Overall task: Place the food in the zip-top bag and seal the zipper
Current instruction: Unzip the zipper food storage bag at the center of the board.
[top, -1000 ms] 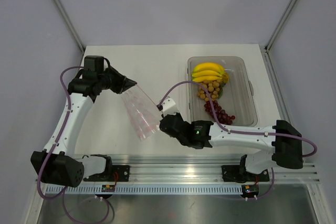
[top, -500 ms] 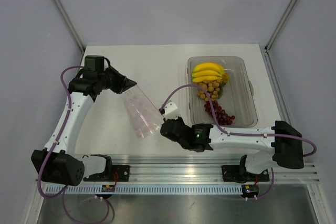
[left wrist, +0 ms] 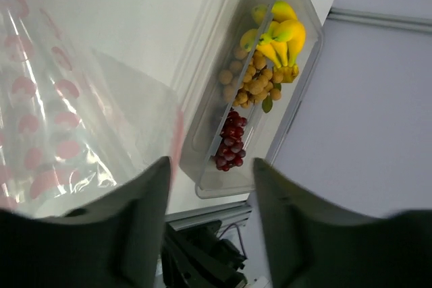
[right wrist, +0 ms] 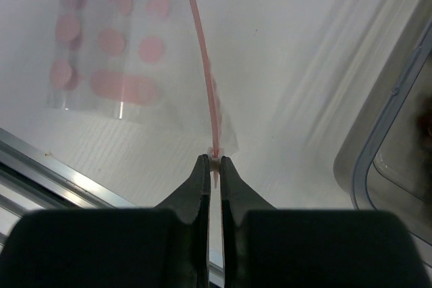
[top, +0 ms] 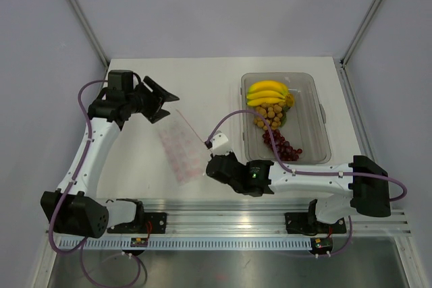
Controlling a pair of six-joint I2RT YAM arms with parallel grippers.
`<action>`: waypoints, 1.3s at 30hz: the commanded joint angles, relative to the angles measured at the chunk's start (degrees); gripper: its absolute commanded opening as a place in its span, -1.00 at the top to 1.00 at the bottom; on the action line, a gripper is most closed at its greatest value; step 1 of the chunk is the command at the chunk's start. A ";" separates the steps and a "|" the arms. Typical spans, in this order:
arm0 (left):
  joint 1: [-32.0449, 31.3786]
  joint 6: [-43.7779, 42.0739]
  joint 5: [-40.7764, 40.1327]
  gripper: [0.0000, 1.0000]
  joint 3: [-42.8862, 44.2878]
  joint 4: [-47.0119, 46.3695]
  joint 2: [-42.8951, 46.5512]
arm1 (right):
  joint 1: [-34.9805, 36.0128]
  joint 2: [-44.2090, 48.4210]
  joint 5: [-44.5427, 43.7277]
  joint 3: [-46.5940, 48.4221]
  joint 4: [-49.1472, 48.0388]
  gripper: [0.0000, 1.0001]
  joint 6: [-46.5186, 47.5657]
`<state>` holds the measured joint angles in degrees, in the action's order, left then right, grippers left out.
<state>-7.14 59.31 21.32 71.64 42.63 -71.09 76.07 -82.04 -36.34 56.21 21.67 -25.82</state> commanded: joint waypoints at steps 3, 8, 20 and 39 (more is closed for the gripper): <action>0.19 -7.53 2.76 -0.65 0.26 -5.19 0.25 | 0.66 -0.05 -0.32 1.01 0.48 1.00 -1.42; -0.68 -17.01 2.93 -0.63 -0.09 -4.84 1.56 | 0.66 -0.40 0.56 1.27 -0.23 1.00 -2.04; -5.16 -23.90 -3.48 -0.60 -11.07 -1.93 7.02 | 0.48 -1.19 1.62 1.54 -1.19 1.00 -3.71; -17.21 -14.40 -7.35 -0.28 -15.30 -16.17 -3.70 | 0.57 1.44 2.24 0.66 -0.75 1.00 -3.53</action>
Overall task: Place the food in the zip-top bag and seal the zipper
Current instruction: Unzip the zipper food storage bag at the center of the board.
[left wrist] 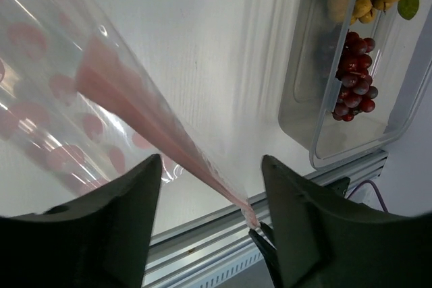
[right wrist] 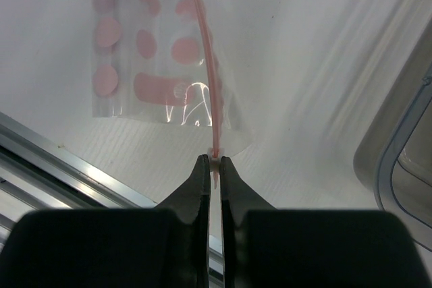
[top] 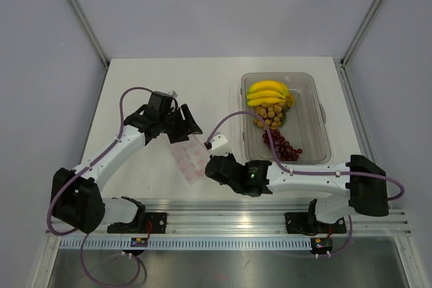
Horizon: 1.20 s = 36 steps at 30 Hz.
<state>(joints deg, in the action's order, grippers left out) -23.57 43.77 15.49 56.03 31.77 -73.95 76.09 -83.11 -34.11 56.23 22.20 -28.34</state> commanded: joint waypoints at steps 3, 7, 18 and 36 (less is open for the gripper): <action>-1.30 0.79 -1.25 0.15 1.53 -5.40 -2.33 | 0.54 3.13 0.01 0.81 -0.75 1.00 -1.02; -1.56 -0.87 -0.81 0.84 2.94 -4.53 -3.39 | 0.46 3.74 -0.26 1.43 -0.22 1.00 -0.75; -1.56 -6.33 2.35 1.00 6.72 0.93 -3.66 | -2.43 10.51 7.46 2.31 -1.63 -0.10 -0.23; -1.56 -2.90 2.71 1.00 7.25 0.93 -1.02 | -6.57 -6.08 15.91 17.59 1.97 -0.22 1.09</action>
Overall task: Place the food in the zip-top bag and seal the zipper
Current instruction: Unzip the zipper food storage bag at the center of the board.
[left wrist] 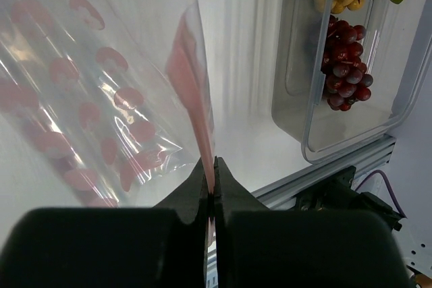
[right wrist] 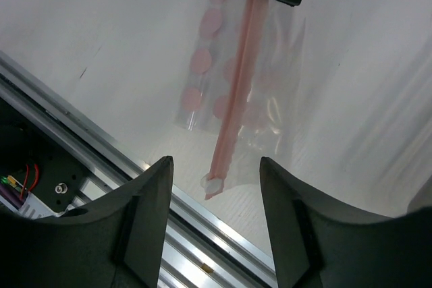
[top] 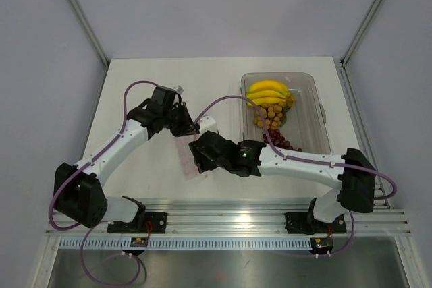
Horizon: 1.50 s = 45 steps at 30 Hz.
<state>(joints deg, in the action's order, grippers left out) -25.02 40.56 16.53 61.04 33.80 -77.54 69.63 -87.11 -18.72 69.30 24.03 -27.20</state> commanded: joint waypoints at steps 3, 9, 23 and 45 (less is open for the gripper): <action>-0.12 0.05 1.57 1.00 2.33 -0.76 2.74 | -0.98 -3.67 -0.61 5.85 0.49 -0.14 -0.04; -0.12 -0.30 1.66 1.00 2.51 -0.14 3.09 | -4.41 -7.62 -0.70 9.53 1.71 0.06 -0.48; -0.12 -1.71 1.31 1.00 4.62 1.53 3.01 | -4.85 -10.27 -5.71 11.12 3.21 0.68 -3.56; 6.29 -15.94 -8.11 -0.79 4.55 1.11 16.16 | -22.15 2.47 20.81 -5.39 -22.59 1.00 -21.75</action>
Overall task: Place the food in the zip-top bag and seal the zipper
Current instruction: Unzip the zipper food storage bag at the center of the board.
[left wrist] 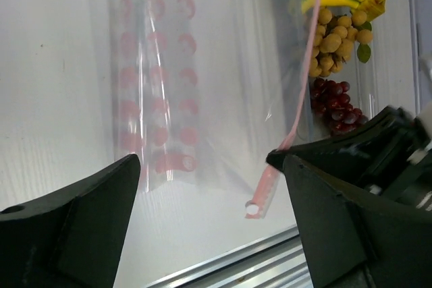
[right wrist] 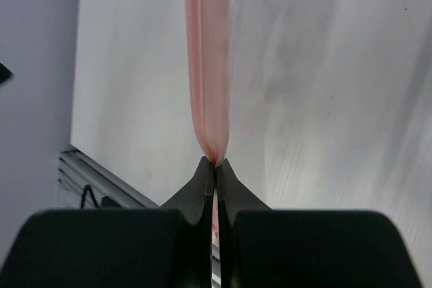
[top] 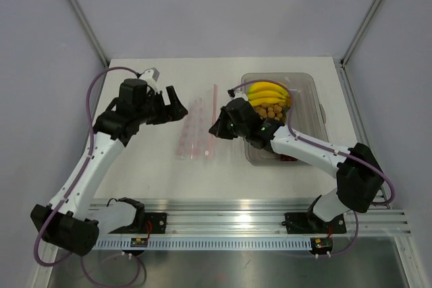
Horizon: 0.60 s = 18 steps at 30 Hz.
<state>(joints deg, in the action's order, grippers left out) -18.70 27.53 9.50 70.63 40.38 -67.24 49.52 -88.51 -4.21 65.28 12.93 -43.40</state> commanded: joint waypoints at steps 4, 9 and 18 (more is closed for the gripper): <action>-0.11 -3.54 7.26 -0.56 -16.64 -18.10 14.40 | -4.69 4.93 8.51 -3.66 -19.15 0.99 -11.78; -0.11 -1.70 16.76 -0.57 -24.65 -24.46 20.83 | -7.24 4.93 10.79 -5.95 -26.80 1.00 -17.42; -0.11 15.52 21.88 -0.56 -41.52 -51.07 22.77 | -7.94 4.40 12.91 -7.27 -30.86 1.00 -20.41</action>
<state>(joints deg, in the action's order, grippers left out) -18.74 35.75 28.23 31.40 4.99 -44.56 41.85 -85.14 7.25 58.65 -13.10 -61.87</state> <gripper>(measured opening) 0.786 0.020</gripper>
